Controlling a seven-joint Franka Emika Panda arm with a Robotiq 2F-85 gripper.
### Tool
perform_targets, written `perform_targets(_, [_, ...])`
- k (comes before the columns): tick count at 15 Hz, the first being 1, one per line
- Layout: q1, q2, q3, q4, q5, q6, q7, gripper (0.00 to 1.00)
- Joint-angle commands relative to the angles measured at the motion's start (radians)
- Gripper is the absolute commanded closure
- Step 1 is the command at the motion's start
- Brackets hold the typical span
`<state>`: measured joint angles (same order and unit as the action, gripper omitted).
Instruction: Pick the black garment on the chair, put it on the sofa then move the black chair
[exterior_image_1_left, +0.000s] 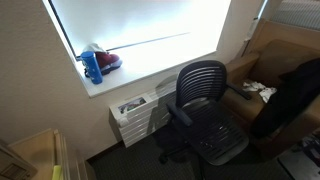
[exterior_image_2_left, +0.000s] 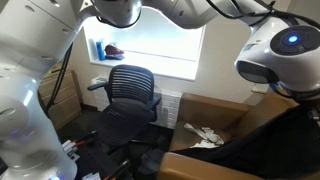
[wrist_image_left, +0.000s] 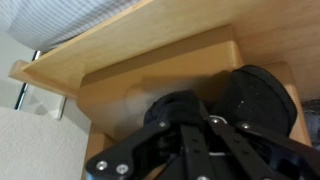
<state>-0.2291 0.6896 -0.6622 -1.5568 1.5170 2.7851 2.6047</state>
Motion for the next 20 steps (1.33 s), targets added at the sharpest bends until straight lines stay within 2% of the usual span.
perform_targets(1, [-0.087,-0.029,0.115,-0.005,-0.056,0.055,-0.002,0.93])
perform_targets(10, [-0.088,-0.035,0.123,-0.004,-0.056,0.063,-0.002,0.93])
perform_targets(11, [-0.080,-0.038,0.125,-0.006,-0.045,0.082,-0.011,0.68])
perform_targets(12, [-0.078,-0.041,0.136,-0.016,-0.062,0.100,-0.017,0.67])
perform_targets(16, [-0.111,-0.056,0.231,-0.036,-0.120,0.183,-0.035,0.40])
perform_targets(18, [-0.115,-0.059,0.256,-0.046,-0.145,0.210,-0.027,0.27])
perform_targets(19, [-0.114,-0.063,0.262,-0.058,-0.163,0.214,-0.024,0.19])
perform_targets(20, [-0.061,-0.075,0.194,-0.104,-0.186,0.137,-0.006,0.12])
